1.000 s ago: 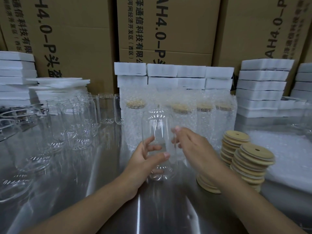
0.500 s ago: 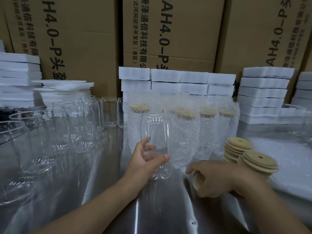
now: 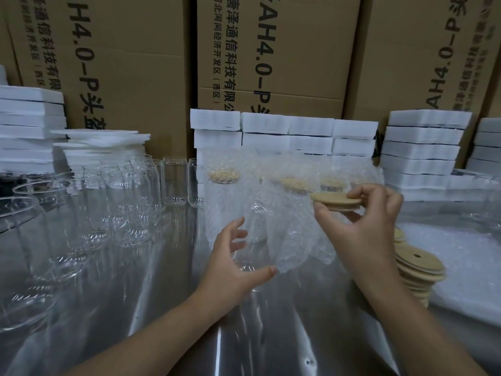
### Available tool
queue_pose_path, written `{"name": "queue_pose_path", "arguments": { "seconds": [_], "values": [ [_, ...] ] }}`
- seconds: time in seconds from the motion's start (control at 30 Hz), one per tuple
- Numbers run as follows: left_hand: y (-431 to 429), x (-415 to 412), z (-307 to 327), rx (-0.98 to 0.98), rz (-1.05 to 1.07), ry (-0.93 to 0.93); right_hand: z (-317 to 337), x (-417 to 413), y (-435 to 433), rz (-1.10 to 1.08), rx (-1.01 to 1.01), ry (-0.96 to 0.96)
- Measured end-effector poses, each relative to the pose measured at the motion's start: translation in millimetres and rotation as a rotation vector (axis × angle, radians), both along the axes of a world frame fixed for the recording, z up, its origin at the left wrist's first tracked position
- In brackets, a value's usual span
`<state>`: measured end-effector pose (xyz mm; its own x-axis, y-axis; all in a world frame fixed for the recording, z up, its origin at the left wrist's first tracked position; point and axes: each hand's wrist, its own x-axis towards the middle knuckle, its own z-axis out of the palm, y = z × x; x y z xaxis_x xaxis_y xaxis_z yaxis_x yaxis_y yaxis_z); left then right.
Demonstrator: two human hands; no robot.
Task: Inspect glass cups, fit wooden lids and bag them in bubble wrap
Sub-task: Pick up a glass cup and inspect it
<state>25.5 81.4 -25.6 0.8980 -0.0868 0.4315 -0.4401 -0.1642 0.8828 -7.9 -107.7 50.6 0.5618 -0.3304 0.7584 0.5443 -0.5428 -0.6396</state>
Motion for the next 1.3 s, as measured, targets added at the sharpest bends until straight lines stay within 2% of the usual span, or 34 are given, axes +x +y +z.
{"name": "queue_pose_path", "arguments": {
  "seconds": [0.13, 0.27, 0.37, 0.47, 0.63, 1.3],
  "values": [
    [1.0, -0.8, -4.3, 0.159, -0.02, -0.096, 0.0, -5.0, 2.2, 0.142, 0.104, -0.152],
    [-1.7, -5.7, -5.6, 0.237, -0.046, -0.156, -2.7, -7.5, 11.3, 0.312, 0.053, -0.137],
    [-4.3, -9.1, -4.2, 0.23, -0.067, -0.179, -5.6, -9.6, 14.6, 0.272, -0.116, -0.13],
    [-5.8, -10.9, -2.2, 0.187, -0.074, -0.165, -7.7, -10.6, 16.9, 0.293, -0.18, -0.085],
    [-5.2, -13.5, 0.3, 0.177, -0.09, -0.161, -9.8, -10.6, 18.6, 0.329, -0.19, -0.033],
    [-0.4, -19.8, 4.2, 0.276, -0.055, -0.226, -19.1, -10.7, 28.0, 0.433, -0.141, -0.105]
  ]
}}
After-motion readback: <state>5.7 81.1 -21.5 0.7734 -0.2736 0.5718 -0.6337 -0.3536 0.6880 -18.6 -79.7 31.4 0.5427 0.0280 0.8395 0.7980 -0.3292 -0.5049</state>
